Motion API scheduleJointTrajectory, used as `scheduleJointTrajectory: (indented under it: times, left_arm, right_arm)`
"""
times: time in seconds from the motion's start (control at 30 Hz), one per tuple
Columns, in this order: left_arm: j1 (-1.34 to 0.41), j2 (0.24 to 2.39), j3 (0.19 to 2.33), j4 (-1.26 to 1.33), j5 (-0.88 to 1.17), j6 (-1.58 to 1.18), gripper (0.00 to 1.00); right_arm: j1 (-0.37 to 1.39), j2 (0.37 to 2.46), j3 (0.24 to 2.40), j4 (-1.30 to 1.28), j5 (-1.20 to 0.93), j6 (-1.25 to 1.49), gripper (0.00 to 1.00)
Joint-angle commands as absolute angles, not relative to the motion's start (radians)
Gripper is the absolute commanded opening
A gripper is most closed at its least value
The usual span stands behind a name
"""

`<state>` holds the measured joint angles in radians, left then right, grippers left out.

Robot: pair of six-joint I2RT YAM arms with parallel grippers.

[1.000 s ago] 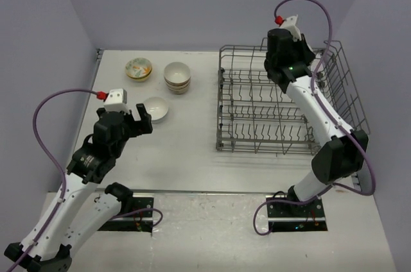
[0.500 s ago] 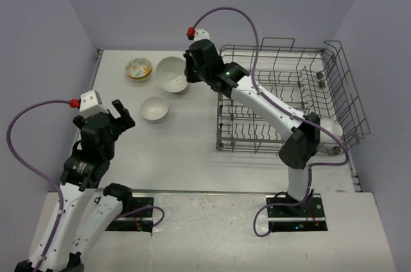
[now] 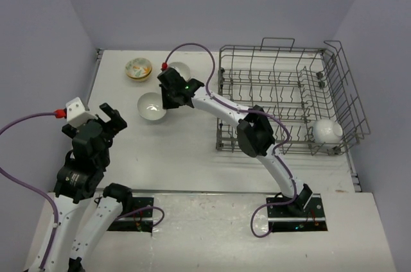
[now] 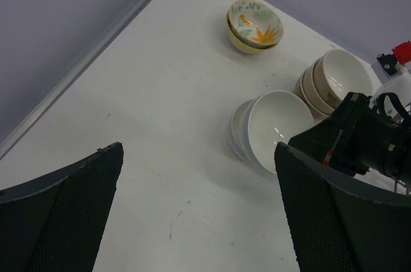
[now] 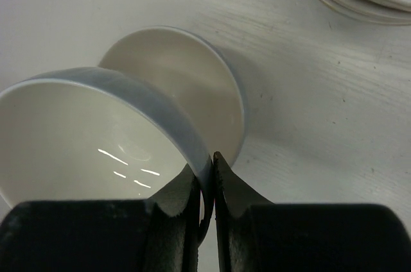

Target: Unload the bowls from the dish rack

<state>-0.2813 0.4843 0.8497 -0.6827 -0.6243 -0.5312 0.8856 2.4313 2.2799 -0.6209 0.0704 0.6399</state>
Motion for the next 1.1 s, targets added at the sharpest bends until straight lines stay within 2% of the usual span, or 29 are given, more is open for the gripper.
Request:
scheduleJointTrajectory:
  times: [0.0,0.4,0.8,0.9,0.93,1.07]
  left_arm:
    - [-0.273,0.489,0.867,-0.667,-0.627,-0.531,1.0]
    - [-0.273,0.499,0.859,-0.65,-0.589,-0.511,1.0]
    - [-0.273,0.506,0.856,-0.641,-0.569,-0.5,1.0]
    - [-0.273,0.503,0.854,-0.641,-0.568,-0.499,1.0]
    - [-0.273,0.503,0.854,-0.64,-0.566,-0.497,1.0]
    - [-0.273,0.506,0.854,-0.638,-0.561,-0.495,1.0]
  right_arm:
    - [0.893,2.396,2.364,-0.595,0.11,0.672,0.0]
    - [0.891,2.457,2.425,-0.637,0.201,0.614,0.0]
    - [0.896,2.473,2.416,-0.649,0.224,0.589,0.07]
    - [0.899,2.471,2.413,-0.65,0.221,0.584,0.14]
    - [0.899,2.471,2.413,-0.65,0.224,0.584,0.22]
    - [0.899,2.47,2.411,-0.649,0.218,0.58,0.35]
